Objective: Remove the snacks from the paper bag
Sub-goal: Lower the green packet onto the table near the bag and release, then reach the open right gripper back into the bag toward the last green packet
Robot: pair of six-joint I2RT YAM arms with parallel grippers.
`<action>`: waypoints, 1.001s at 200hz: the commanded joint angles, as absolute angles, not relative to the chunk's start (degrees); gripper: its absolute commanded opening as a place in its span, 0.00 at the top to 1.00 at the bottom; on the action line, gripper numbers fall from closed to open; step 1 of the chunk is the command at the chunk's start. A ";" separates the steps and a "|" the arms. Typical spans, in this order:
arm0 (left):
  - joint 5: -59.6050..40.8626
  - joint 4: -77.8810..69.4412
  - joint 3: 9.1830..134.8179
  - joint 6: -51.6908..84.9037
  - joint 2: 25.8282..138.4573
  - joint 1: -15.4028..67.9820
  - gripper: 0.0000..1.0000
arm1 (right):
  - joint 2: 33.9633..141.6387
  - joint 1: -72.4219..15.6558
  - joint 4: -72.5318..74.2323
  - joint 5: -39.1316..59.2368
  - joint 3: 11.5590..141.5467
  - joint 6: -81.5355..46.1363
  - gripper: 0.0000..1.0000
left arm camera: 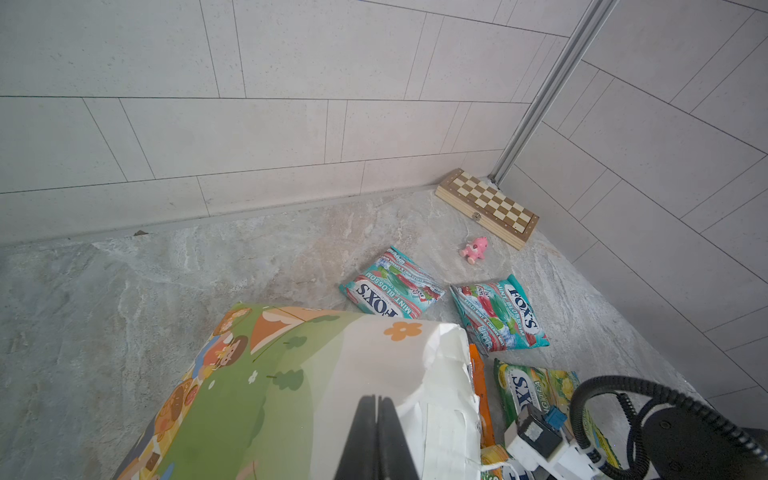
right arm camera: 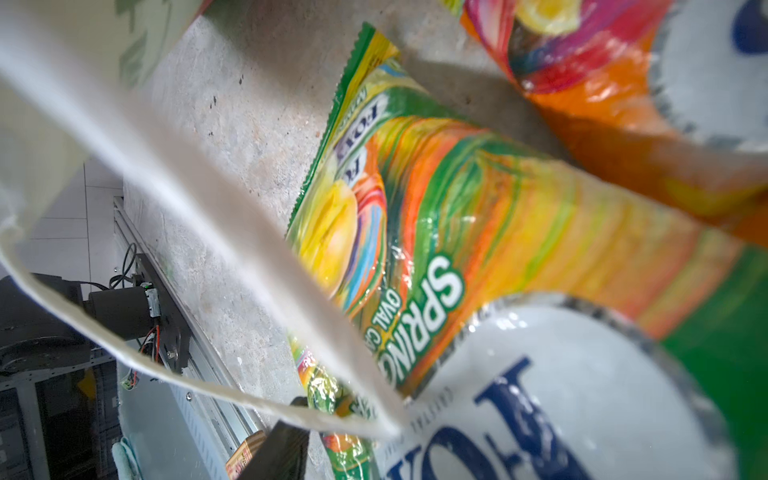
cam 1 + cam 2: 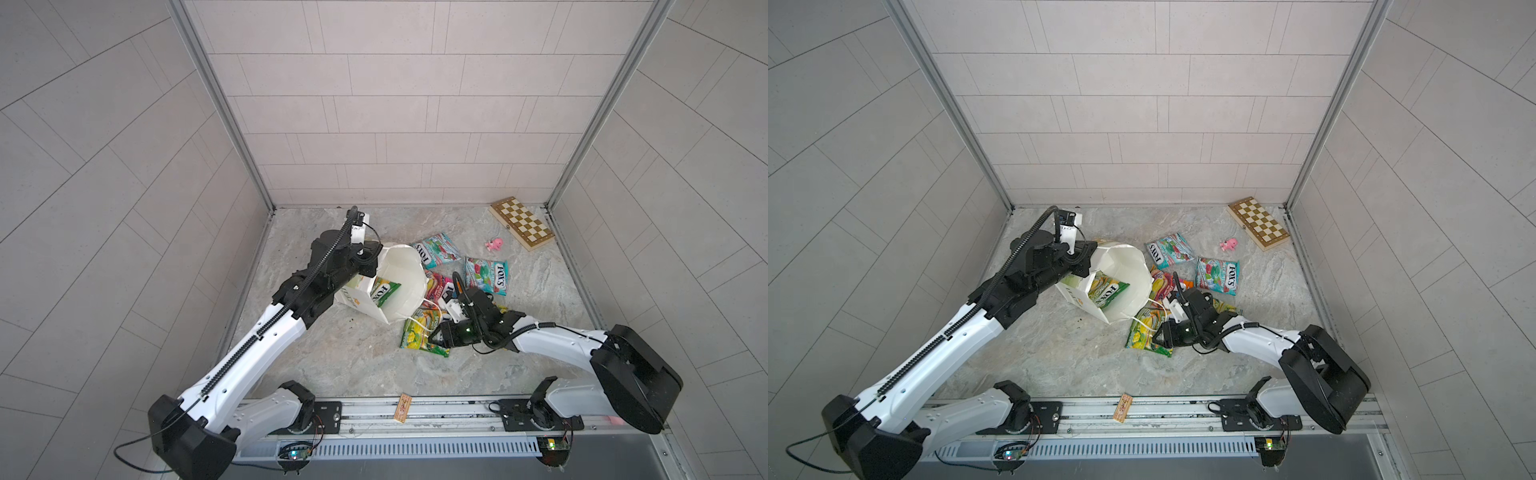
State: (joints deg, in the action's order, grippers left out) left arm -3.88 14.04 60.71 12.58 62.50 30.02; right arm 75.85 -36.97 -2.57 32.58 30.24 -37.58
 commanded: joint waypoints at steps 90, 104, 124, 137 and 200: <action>-5.25 14.51 61.45 12.26 61.66 30.06 1.00 | 52.02 -37.20 -22.59 9.59 34.04 -31.27 0.36; -5.76 14.45 61.49 12.26 61.66 30.07 1.00 | 48.29 -37.18 -23.45 6.43 33.99 -31.88 0.35; -7.12 14.41 61.53 12.01 61.61 30.14 1.00 | 46.05 -37.19 -23.39 7.24 35.05 -32.02 0.35; -8.06 14.35 61.56 11.80 61.51 30.11 1.00 | 47.21 -37.20 -23.01 9.71 36.88 -31.91 0.35; -11.83 13.90 61.10 10.21 60.92 30.06 1.00 | 58.36 -41.10 -11.94 17.66 42.31 -35.59 0.41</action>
State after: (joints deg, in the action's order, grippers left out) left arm -10.17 14.04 60.71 11.49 62.28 30.02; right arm 55.72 -38.68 -17.26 15.79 39.55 -33.78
